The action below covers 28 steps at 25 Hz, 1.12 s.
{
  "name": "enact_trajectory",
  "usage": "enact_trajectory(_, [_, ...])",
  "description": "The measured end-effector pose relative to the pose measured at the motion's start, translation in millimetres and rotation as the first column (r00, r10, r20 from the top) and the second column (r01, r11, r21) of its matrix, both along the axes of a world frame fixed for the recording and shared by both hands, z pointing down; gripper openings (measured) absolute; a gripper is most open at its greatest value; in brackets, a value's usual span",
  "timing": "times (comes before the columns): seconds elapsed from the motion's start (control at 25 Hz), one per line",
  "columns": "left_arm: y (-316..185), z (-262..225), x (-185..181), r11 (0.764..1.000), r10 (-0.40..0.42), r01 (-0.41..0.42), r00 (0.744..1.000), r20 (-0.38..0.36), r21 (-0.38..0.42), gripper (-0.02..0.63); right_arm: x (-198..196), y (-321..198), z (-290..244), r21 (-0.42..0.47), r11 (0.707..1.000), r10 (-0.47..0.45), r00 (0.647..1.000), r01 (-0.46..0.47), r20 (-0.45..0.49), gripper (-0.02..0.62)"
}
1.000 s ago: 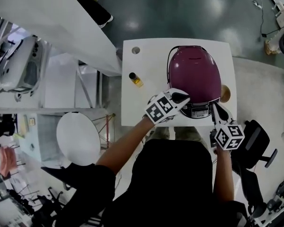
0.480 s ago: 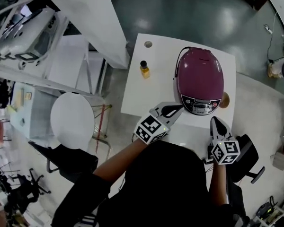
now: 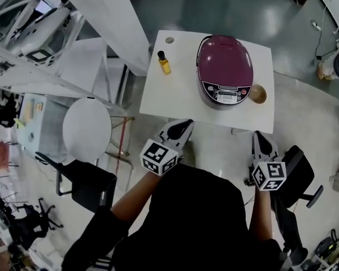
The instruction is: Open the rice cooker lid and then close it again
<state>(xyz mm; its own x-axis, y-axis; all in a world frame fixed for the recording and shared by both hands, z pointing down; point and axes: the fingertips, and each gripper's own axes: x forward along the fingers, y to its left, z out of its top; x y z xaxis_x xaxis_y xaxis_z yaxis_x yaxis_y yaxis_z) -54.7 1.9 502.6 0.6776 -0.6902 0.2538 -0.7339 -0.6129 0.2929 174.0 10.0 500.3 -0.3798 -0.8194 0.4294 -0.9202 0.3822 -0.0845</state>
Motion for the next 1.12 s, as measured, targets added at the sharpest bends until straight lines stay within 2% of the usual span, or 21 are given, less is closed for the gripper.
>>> enact_trajectory(0.12, [33.6, -7.5, 0.1, 0.998, -0.033, 0.03, 0.997, 0.064, 0.054, 0.005, 3.5, 36.0, -1.8, 0.039, 0.998, -0.051, 0.997, 0.054, -0.065, 0.0])
enact_trajectory(0.24, [76.8, -18.2, 9.8, 0.996, -0.063, 0.061, 0.997, 0.036, 0.064, 0.005, 12.3, 82.8, -0.5, 0.065, 0.996, -0.057, 0.993, 0.064, -0.1, 0.0])
enact_trajectory(0.4, [142.0, -19.8, 23.0, 0.994, -0.091, 0.088, 0.995, 0.044, 0.061, 0.005, 24.7, 141.8, 3.0, 0.087, 0.996, -0.03, 0.997, 0.036, -0.068, 0.0])
enact_trajectory(0.56, [199.2, -21.4, 32.9, 0.995, -0.085, 0.081, 0.994, 0.071, 0.061, 0.005, 35.0, 185.8, -0.8, 0.089, 0.996, 0.008, 0.999, -0.011, 0.035, 0.0])
enact_trajectory(0.64, [219.2, -26.0, 34.4, 0.995, -0.078, 0.073, 0.994, 0.073, 0.07, 0.005, 38.5, 205.4, -6.1, 0.106, 0.994, 0.03, 0.998, -0.035, 0.054, 0.0])
enact_trajectory(0.76, [232.5, -30.3, 30.9, 0.994, -0.049, 0.041, 0.996, 0.079, 0.098, 0.005, 41.6, 229.0, -9.9, 0.127, 0.989, 0.068, 0.997, -0.072, 0.037, 0.0])
enact_trajectory(0.96, [227.5, -29.4, 9.6, 0.991, -0.042, 0.034, 0.997, 0.064, 0.128, 0.005, 40.0, 240.3, -6.1, 0.101, 0.987, 0.122, 0.992, -0.123, 0.02, 0.0])
enact_trajectory(1.12, [224.5, -38.4, -19.4, 0.988, -0.074, 0.068, 0.997, 0.035, 0.141, 0.005, -2.4, 241.5, -20.5, 0.123, 0.987, 0.098, 0.994, -0.102, 0.038, 0.0])
